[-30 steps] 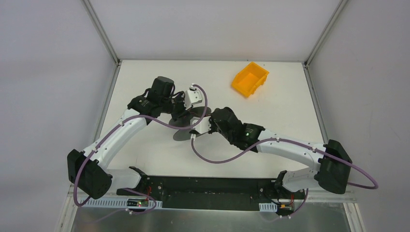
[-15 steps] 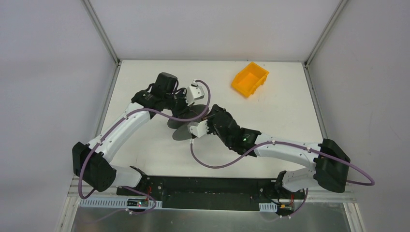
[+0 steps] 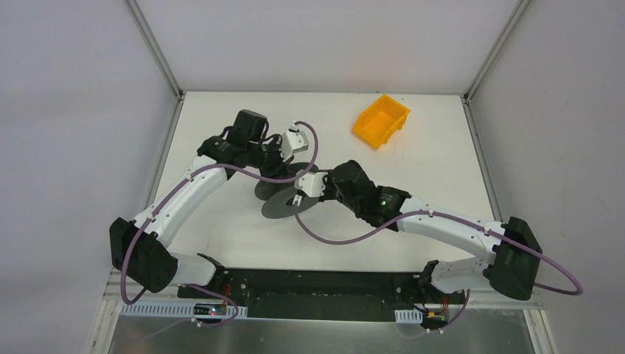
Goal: Wrap the cables
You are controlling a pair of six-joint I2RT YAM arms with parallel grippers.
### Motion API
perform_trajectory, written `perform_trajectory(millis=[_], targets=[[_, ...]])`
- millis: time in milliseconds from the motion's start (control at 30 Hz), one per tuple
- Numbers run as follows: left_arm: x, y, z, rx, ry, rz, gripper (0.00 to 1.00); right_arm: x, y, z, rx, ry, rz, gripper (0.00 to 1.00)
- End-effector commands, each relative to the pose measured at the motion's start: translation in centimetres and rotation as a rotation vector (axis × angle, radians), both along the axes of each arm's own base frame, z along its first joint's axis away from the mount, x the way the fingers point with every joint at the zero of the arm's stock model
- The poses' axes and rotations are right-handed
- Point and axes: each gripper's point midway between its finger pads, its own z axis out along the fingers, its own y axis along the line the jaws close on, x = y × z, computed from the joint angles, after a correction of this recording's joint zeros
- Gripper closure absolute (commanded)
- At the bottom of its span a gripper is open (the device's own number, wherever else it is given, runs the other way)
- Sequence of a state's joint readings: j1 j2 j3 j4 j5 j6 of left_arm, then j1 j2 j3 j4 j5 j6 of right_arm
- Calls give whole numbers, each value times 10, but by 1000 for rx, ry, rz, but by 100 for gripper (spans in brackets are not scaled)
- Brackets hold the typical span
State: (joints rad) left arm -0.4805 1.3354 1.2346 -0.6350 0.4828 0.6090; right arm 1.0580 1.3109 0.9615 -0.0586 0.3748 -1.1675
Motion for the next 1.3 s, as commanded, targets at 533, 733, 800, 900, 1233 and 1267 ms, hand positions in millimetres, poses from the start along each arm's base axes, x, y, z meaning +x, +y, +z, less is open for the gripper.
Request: perform_trajectory(millis=[533, 733, 800, 900, 1233, 1267], targets=[[-28, -8, 44, -289, 93, -100, 100, -24, -24, -9, 630, 612, -104, 100], [-35, -12, 46, -322, 110, -131, 100, -19, -23, -5, 705, 647, -145, 100], [-37, -13, 48, -333, 116, -136, 100, -20, -23, -13, 698, 663, -153, 100], [-38, -14, 49, -340, 114, -144, 100, -23, -25, -22, 665, 700, -173, 100], [-52, -23, 60, -415, 111, -247, 100, -54, -14, -25, 592, 861, -22, 100], [-52, -25, 62, -423, 112, -251, 100, -56, -11, -24, 597, 871, -5, 100]])
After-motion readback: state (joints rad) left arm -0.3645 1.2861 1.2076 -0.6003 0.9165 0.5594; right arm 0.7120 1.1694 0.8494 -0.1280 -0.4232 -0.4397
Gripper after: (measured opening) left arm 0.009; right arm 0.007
